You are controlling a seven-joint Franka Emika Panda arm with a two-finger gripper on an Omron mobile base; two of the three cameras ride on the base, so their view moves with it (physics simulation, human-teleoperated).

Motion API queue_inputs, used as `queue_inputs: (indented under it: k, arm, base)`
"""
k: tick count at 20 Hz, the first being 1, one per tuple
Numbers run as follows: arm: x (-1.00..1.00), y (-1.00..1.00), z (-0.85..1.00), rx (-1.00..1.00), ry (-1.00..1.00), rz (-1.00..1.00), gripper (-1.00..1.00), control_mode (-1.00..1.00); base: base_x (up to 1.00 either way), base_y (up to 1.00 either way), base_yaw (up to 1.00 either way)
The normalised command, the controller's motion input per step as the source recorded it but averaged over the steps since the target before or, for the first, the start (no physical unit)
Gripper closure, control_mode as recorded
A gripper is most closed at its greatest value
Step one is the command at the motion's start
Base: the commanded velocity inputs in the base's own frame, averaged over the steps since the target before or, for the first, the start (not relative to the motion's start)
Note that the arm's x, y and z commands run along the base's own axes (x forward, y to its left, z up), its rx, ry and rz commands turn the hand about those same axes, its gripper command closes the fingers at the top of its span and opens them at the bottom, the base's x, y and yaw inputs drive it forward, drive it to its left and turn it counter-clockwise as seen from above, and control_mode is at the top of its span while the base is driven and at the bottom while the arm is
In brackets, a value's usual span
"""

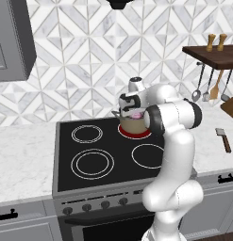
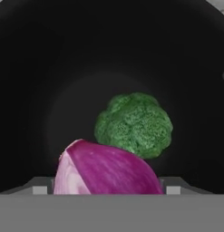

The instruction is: Put the broccoli and onion in the pot. Retrieve the spatula and lightly stir the vegetables in the pot.

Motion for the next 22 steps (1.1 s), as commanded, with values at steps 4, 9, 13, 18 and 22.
queue_inputs:
  k: [4,9,13,18,22]
  arm:
    - [0.0,-0.05,0.0,0.0,0.0,0.0,-1.0,-1.0]
    - [0.0,-0.11,0.25,0.03,-0.01,0.0,-1.0,-1.0]
    - [-0.16,-0.14,0.73,0.06,-0.14,0.0,-1.0,-1.0]
    - [-0.8,-0.56,0.62,0.14,-0.05,-0.01,-1.0,-1.0]
    - [-1.0,-0.75,0.22,0.06,0.0,-0.04,-1.0,-1.0]
  base:
    - [0.0,0.0,0.0]
    - [0.0,0.0,0.0]
    - [0.0,0.0,0.0]
    - [0.0,0.0,0.0]
    - [0.0,0.0,0.0]
